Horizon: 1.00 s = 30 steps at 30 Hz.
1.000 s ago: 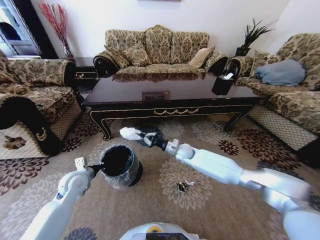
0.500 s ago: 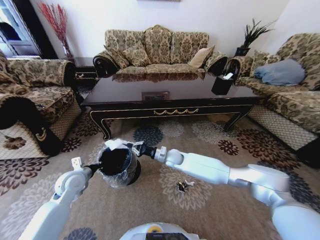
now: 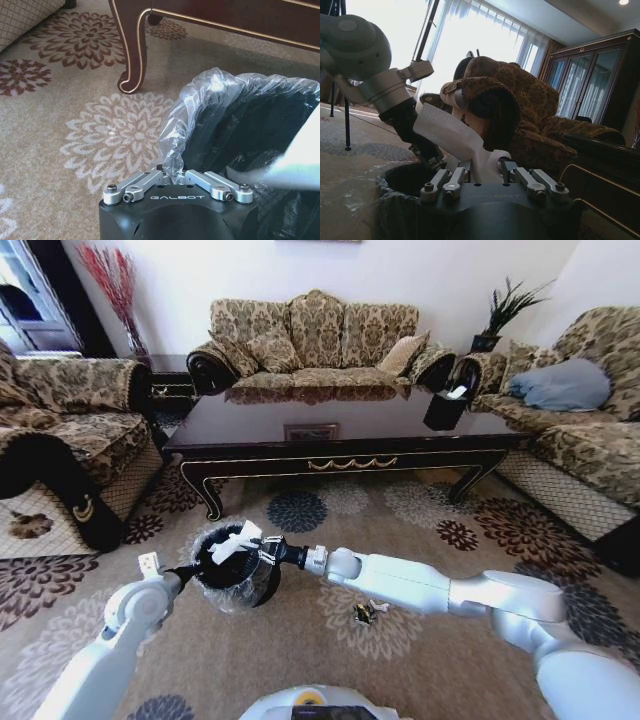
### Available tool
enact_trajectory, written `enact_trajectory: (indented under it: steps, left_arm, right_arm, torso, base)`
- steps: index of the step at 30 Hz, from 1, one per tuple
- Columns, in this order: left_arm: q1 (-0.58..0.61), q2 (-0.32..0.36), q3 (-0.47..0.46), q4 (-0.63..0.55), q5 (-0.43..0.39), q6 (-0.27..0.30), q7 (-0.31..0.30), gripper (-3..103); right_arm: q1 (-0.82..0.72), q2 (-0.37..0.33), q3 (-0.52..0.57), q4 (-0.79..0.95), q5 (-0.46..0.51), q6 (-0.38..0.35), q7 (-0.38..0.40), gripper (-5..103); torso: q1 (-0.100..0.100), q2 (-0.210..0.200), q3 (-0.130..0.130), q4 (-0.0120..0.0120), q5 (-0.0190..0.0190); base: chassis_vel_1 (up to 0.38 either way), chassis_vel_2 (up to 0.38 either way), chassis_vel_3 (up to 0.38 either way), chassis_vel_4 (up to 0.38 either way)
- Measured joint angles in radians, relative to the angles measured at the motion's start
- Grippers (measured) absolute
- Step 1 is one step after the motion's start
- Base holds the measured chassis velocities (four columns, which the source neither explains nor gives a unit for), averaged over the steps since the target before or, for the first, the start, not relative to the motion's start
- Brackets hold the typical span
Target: Move to the front of the table and pick up the trash from the floor, then place it into the trash bin.
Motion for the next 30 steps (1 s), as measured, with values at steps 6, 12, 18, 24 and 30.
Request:
enact_trajectory:
  steps: [6,12,18,24,30]
  left_arm:
    - [0.003,0.0,-0.004,-0.002,0.0,0.0,0.0,2]
    - [0.01,-0.006,-0.005,-0.004,0.005,0.0,0.0,2]
    - [0.012,-0.006,-0.006,-0.01,0.006,0.0,0.0,2]
    - [0.027,-0.001,-0.035,-0.029,0.003,0.0,-0.002,2]
    - [0.049,0.022,-0.087,-0.091,-0.014,0.0,-0.008,2]
  right_arm:
    - [-0.008,-0.042,0.006,0.016,-0.009,0.003,-0.003,49]
    - [-0.018,-0.108,0.038,0.06,-0.018,0.003,-0.005,76]
    - [-0.034,-0.168,0.105,0.079,-0.024,0.003,-0.008,96]
    - [-0.075,-0.223,0.172,0.04,-0.04,-0.006,-0.039,100]
    - [-0.147,-0.265,0.212,-0.032,0.03,-0.023,-0.287,100]
  torso:
    - [0.0,0.0,0.0,-0.0002,0.0001]
    - [0.0,0.0,0.0,-0.0002,0.0001]
    - [0.0,0.0,0.0,-0.0001,0.0001]
    - [0.0,0.0,0.0,0.0,0.0]
    - [0.0,0.0,0.0,-0.0003,0.0004]
  base:
    - [0.0,0.0,0.0,0.0]
    - [0.0,0.0,0.0,0.0]
    - [0.0,0.0,0.0,0.0]
    - [0.0,0.0,0.0,0.0]
    - [0.0,0.0,0.0,0.0]
